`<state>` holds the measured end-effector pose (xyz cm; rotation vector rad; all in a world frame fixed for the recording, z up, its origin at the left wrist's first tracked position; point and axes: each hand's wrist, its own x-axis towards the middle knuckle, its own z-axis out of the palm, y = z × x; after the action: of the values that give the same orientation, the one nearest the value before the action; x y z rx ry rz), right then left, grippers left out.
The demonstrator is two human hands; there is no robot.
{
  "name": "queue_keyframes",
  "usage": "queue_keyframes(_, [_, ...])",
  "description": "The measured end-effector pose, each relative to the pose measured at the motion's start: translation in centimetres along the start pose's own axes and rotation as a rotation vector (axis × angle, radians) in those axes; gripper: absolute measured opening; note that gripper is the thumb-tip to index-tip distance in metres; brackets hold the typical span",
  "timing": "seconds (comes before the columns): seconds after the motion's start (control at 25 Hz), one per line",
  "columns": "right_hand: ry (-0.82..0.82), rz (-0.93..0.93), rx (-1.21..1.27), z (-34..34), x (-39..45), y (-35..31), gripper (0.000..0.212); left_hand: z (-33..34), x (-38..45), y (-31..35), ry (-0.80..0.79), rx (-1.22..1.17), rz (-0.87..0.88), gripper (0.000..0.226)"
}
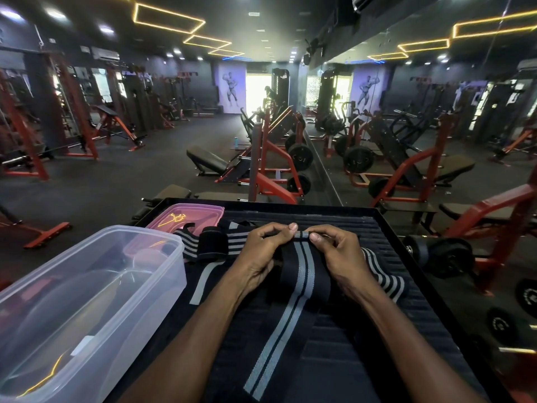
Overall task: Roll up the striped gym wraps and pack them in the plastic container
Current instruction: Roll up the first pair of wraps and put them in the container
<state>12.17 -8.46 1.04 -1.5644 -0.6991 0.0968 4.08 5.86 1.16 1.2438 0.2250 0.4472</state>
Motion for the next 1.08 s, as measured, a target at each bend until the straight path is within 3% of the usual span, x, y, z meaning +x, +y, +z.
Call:
queue_keyframes(0.2, [-0.015, 0.04, -0.048, 0.15, -0.56, -0.24, 0.016, -0.27, 0.23, -0.42, 0.073, 0.154, 0.093, 0.008])
queue_keyframes(0.48, [-0.072, 0.165, 0.078, 0.09, -0.41, -0.01, 0.009, -0.79, 0.31, -0.67, 0.044, 0.207, 0.121, 0.017])
queue_keyframes(0.68, [-0.031, 0.076, 0.069, -0.12, -0.09, -0.17, 0.016, -0.8, 0.17, -0.95, -0.036, 0.088, 0.054, 0.012])
queue_keyframes(0.84, [-0.061, 0.062, 0.096, -0.14, -0.25, -0.33, 0.018, -0.7, 0.15, -0.91, 0.031, 0.251, 0.194, 0.01])
queue_keyframes(0.92, [-0.086, 0.1, 0.101, -0.17, -0.24, -0.36, 0.008, -0.74, 0.15, -0.85, 0.045, 0.243, 0.212, 0.015])
queue_keyframes(1.08, [-0.041, 0.077, 0.047, -0.22, 0.08, -0.49, 0.009, -0.4, 0.11, -0.85, 0.008, 0.094, 0.163, 0.011])
